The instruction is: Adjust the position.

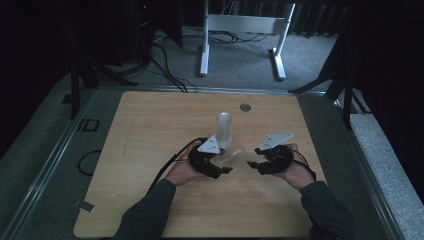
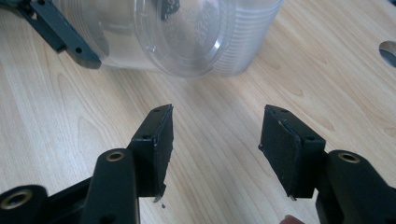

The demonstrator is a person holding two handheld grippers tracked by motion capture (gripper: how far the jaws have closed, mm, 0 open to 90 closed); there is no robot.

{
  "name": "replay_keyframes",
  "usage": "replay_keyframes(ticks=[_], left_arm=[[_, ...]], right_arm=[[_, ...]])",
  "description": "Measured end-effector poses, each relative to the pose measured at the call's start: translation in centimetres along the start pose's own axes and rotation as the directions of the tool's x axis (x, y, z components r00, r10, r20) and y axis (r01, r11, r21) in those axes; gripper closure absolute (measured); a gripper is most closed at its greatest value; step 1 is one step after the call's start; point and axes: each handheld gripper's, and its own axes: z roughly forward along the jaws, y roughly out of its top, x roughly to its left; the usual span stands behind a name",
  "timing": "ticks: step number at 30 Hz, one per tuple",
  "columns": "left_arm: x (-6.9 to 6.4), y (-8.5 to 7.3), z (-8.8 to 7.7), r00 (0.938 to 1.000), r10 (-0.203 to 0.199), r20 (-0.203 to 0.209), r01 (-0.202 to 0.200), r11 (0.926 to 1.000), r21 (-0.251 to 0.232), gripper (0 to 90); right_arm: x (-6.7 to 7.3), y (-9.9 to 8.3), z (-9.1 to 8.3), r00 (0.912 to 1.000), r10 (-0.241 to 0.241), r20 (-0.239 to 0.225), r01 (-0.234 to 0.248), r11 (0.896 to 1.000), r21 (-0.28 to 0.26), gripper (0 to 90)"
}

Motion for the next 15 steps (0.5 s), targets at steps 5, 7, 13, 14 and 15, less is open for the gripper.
replay_keyframes(ticks=[5,7,13,14,15], left_arm=[[0.02,-0.14,0.08,0.9998,0.018,-0.004,-0.018,0.9995,0.026,29.5],[-0.01,-0.19,0.13,0.9997,0.024,-0.003,-0.024,0.999,0.037,29.6],[-0.13,-0.25,0.18,0.9993,0.036,0.005,-0.037,0.9981,0.049,29.6],[-0.13,-0.26,0.19,0.999,0.044,0.005,-0.045,0.9975,0.055,29.6],[-0.13,-0.26,0.19,0.999,0.044,0.005,-0.045,0.9975,0.055,29.5]], right_arm=[[0.14,0.19,0.34,0.9997,-0.024,-0.006,0.024,0.999,0.028,44.6],[0.2,0.27,0.43,0.9994,-0.032,-0.009,0.033,0.999,0.04,44.7],[0.41,0.64,0.6,0.9979,-0.057,-0.031,0.059,0.995,0.074,43.0],[0.42,0.72,0.65,0.9978,-0.058,-0.033,0.061,0.994,0.086,41.7],[0.42,0.72,0.65,0.9978,-0.058,-0.033,0.061,0.994,0.086,41.7]])
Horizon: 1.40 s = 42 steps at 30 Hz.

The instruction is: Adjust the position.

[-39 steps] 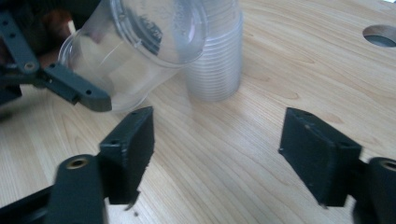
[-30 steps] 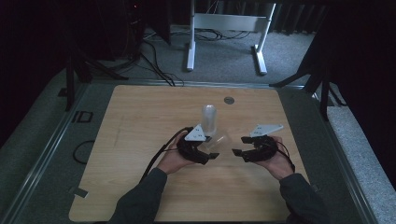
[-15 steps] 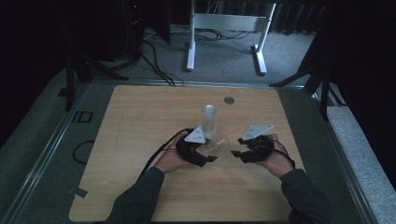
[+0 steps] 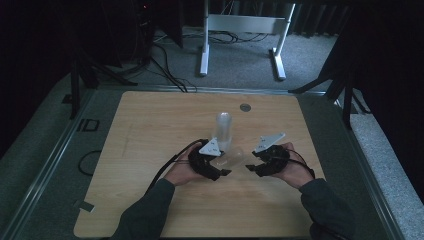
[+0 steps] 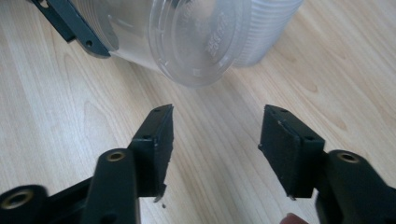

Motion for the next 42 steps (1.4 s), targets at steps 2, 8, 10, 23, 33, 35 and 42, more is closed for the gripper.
replay_keyframes(ticks=[2,8,10,23,33,35,42], left_arm=[[-0.1,0.0,0.1,0.9999,0.012,0.002,-0.012,0.9998,0.017,29.6],[-0.2,-0.1,0.3,0.9997,0.023,0.005,-0.023,0.9992,0.031,29.6],[-0.3,-0.1,0.4,0.9996,0.027,0.003,-0.027,0.9989,0.038,29.6],[-0.6,-0.2,0.9,0.9977,0.067,0.005,-0.067,0.9944,0.082,29.8],[-1.1,-0.2,1.4,0.996,0.086,0.023,-0.088,0.9906,0.105,30.1],[-1.2,-0.2,1.4,0.9957,0.089,0.023,-0.091,0.9896,0.111,30.1],[-1.4,-0.3,1.7,0.9935,0.112,0.021,-0.114,0.9851,0.129,30.2]], right_arm=[[0.0,0.2,0.1,0.9999,-0.01,-0.006,0.01,1.0,0.022,41.7],[0.2,0.8,0.2,0.999,-0.039,-0.019,0.04,0.998,0.049,40.9],[0.3,0.9,0.1,0.9988,-0.044,-0.02,0.045,0.998,0.052,40.5],[0.6,2.0,0.1,0.9921,-0.116,-0.047,0.121,0.985,0.124,37.8],[1.1,2.7,0.5,0.9853,-0.152,-0.077,0.164,0.97,0.178,36.0],[1.2,2.8,0.5,0.9842,-0.156,-0.083,0.169,0.968,0.184,35.3],[1.3,3.0,0.6,0.9802,-0.171,-0.1,0.188,0.96,0.207,34.3]])
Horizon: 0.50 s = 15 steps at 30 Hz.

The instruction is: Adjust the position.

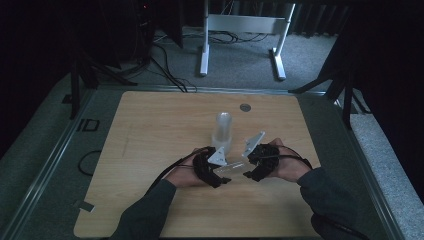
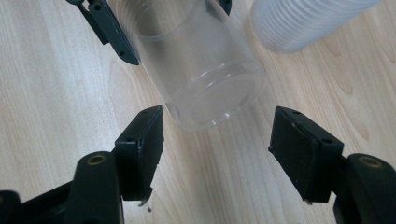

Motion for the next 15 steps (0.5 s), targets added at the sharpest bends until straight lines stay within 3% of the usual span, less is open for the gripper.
replay_keyframes(ticks=[15], left_arm=[[-0.7,0.3,0.5,0.998,0.061,-0.014,-0.06,0.9967,0.055,30.3]], right_arm=[[0.5,0.7,1.2,0.9971,-0.062,-0.046,0.065,0.995,0.08,32.6]])
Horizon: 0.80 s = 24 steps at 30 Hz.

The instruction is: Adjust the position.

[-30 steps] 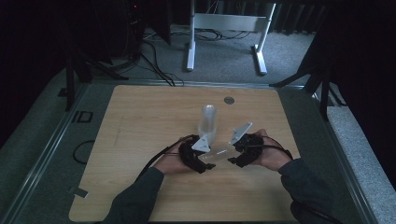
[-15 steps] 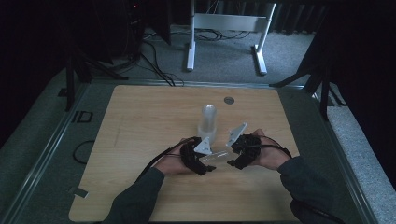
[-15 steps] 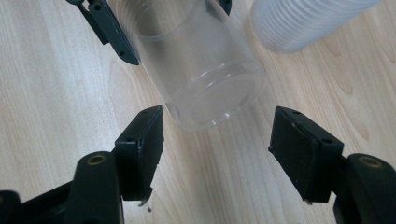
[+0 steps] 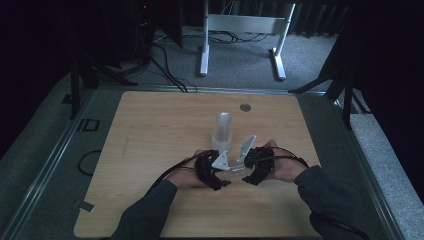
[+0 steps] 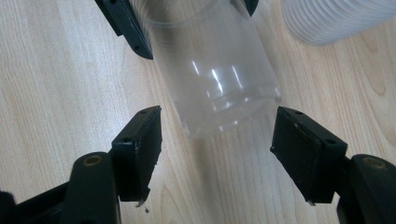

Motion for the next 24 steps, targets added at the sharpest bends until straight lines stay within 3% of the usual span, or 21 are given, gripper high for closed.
replay_keyframes(ticks=[10,17,24], left_arm=[[-0.4,0.3,0.2,0.9994,0.036,0.002,-0.036,0.9992,0.019,30.3],[-0.6,0.5,0.1,0.9986,0.051,0.01,-0.051,0.9987,0.004,30.3],[-0.8,0.6,0.0,0.997,0.075,-0.018,-0.075,0.9972,-0.005,30.0]], right_arm=[[0.1,0.4,0.4,0.9995,-0.031,-0.002,0.031,0.999,0.013,31.9],[0.5,0.7,0.9,0.9992,-0.038,-0.013,0.038,0.999,0.024,31.3],[0.7,0.8,1.0,0.9986,-0.051,-0.017,0.051,0.998,0.04,34.3]])
